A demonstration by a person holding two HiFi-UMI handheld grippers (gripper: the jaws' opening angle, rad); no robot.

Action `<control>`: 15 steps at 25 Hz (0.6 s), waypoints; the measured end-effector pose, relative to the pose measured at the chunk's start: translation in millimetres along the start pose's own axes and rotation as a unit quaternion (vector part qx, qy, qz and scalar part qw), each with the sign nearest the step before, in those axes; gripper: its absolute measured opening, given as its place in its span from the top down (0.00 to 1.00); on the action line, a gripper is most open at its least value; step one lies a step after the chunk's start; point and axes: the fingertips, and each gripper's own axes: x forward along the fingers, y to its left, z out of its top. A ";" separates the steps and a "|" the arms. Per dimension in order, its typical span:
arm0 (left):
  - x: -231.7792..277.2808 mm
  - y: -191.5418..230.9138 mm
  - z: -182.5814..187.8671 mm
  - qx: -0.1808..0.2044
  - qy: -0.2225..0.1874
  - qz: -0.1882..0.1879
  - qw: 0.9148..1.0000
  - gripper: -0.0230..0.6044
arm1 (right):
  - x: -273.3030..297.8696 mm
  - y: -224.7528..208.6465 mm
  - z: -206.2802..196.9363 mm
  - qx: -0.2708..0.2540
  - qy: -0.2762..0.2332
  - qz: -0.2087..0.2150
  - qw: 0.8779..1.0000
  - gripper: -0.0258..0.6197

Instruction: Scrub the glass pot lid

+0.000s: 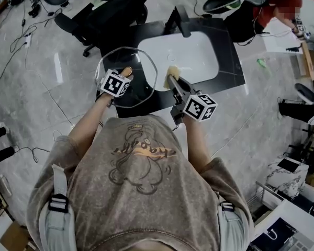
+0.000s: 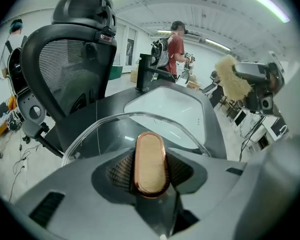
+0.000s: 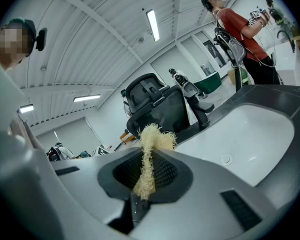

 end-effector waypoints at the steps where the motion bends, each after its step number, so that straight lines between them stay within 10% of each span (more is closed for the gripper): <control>1: 0.3 -0.2 0.4 0.000 -0.001 0.000 1.000 0.68 | 0.0 -0.4 -0.3 0.000 0.001 -0.001 1.000 0.90; 15: -8.5 0.4 10.2 0.002 -0.024 0.023 0.999 0.67 | 9.1 -2.1 -9.4 0.003 0.014 0.006 1.000 0.90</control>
